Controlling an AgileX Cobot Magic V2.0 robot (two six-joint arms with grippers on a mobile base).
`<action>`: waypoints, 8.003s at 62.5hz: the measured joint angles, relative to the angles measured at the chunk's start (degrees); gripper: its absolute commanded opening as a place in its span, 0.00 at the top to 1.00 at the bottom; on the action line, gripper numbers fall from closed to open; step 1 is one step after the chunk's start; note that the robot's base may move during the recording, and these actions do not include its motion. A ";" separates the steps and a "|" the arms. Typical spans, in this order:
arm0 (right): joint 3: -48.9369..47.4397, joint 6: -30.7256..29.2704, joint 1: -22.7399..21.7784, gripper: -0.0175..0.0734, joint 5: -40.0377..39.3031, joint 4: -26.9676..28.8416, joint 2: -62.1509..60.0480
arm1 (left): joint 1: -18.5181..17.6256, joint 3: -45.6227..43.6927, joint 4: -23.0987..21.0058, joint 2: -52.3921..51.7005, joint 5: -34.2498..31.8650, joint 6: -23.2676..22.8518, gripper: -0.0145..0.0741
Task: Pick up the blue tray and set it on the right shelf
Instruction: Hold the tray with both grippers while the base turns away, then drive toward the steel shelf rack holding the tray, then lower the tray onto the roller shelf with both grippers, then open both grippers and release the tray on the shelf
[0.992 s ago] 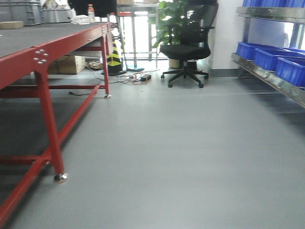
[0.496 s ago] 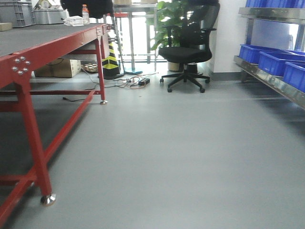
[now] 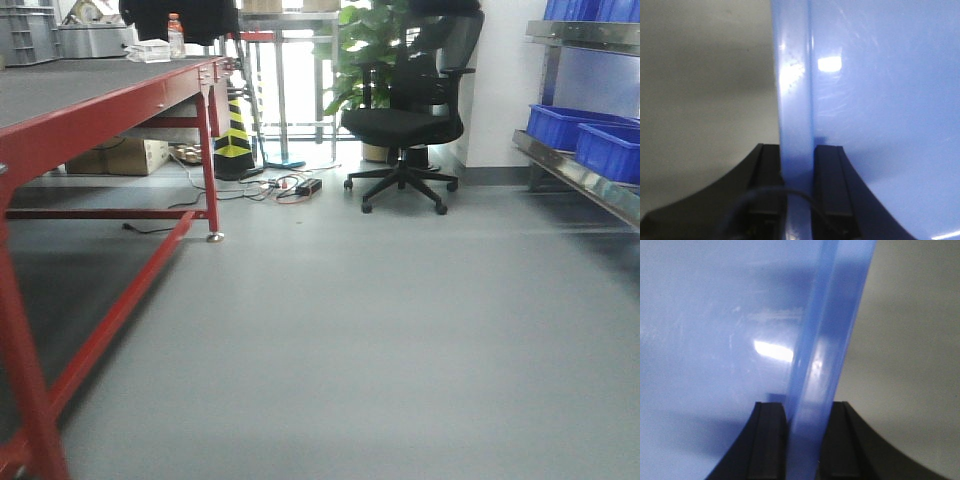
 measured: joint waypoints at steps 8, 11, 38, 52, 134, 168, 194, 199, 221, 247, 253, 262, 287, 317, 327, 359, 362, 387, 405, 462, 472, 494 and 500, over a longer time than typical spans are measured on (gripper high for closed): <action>0.00 0.00 0.00 0.75 0.00 0.00 0.00 | 0.00 0.00 0.00 0.00 0.00 0.00 0.89; 0.00 0.00 0.00 0.75 0.00 0.00 0.00 | 0.00 0.00 0.00 0.00 0.00 0.00 0.89; 0.00 0.00 0.00 0.75 0.00 -0.13 0.00 | 0.00 0.00 -0.70 0.00 0.32 0.00 0.89; 0.00 -0.02 0.00 0.75 0.00 -0.13 0.00 | 0.00 0.00 -0.69 -0.04 0.32 0.00 0.89; 0.00 -0.13 0.00 0.75 0.00 -0.25 0.00 | 0.00 0.00 -0.95 -0.04 0.32 0.00 0.89; 0.00 -0.13 0.00 0.75 0.37 -0.50 0.00 | 0.00 0.00 -1.35 -0.04 0.32 0.00 0.89; 0.00 -0.13 0.00 0.75 0.37 -0.50 0.00 | 0.00 0.00 -1.35 -0.04 0.32 0.00 0.89; 0.00 -0.13 0.00 0.75 0.37 -0.50 0.00 | 0.00 0.00 -1.35 -0.04 0.32 0.00 0.89; 0.00 -0.13 0.00 0.75 0.37 -0.50 0.00 | 0.00 0.00 -1.35 -0.04 0.32 0.00 0.89; 0.00 -0.13 0.00 0.75 0.37 -0.50 0.00 | 0.00 0.00 -1.35 -0.04 0.32 0.00 0.89; 0.00 -0.13 0.00 0.75 0.37 -0.50 0.00 | 0.00 0.00 -1.35 -0.04 0.32 0.00 0.89; 0.00 -0.13 0.00 0.75 0.37 -0.50 0.00 | 0.00 0.00 -1.35 -0.04 0.32 0.00 0.89; 0.00 -0.13 0.00 0.75 0.37 -0.50 0.00 | 0.00 0.00 -1.35 -0.04 0.32 0.00 0.89; 0.00 -0.13 0.00 0.75 -0.94 -0.53 0.00 | 0.00 0.00 -1.14 -0.04 0.32 0.00 0.89; 0.00 -1.13 0.00 0.75 -0.94 -0.62 0.00 | 0.00 0.00 -1.04 0.31 0.32 0.00 0.89; -13.34 -4.78 -0.10 0.75 -4.44 -1.12 15.59 | 7.92 -9.11 0.41 8.10 1.20 1.97 0.89; -15.00 -4.89 -0.10 0.75 -4.74 -1.12 18.66 | 9.15 -9.34 0.41 9.94 1.20 2.00 0.89; -17.09 -5.00 -0.31 0.75 -7.64 -1.47 35.17 | 12.34 -9.38 0.89 21.49 0.50 2.12 0.89; -17.22 -4.90 -0.31 0.54 -7.87 -1.96 36.80 | 12.38 -9.38 1.71 24.75 0.12 2.60 0.60; -9.25 -6.55 0.02 0.75 -11.29 -1.96 17.03 | 4.19 -0.83 5.03 7.12 -7.10 4.62 0.62; 0.87 -6.88 0.02 0.75 -17.01 -1.96 4.30 | 0.65 9.66 5.15 -4.58 -14.40 4.62 0.89; 29.62 -11.27 0.02 0.75 -32.06 -1.96 -26.23 | -0.63 41.56 5.49 -38.69 -32.00 4.62 0.89; 37.52 -12.09 0.02 0.75 -36.42 -2.00 -35.19 | -0.63 48.44 5.49 -48.82 -35.16 4.62 0.89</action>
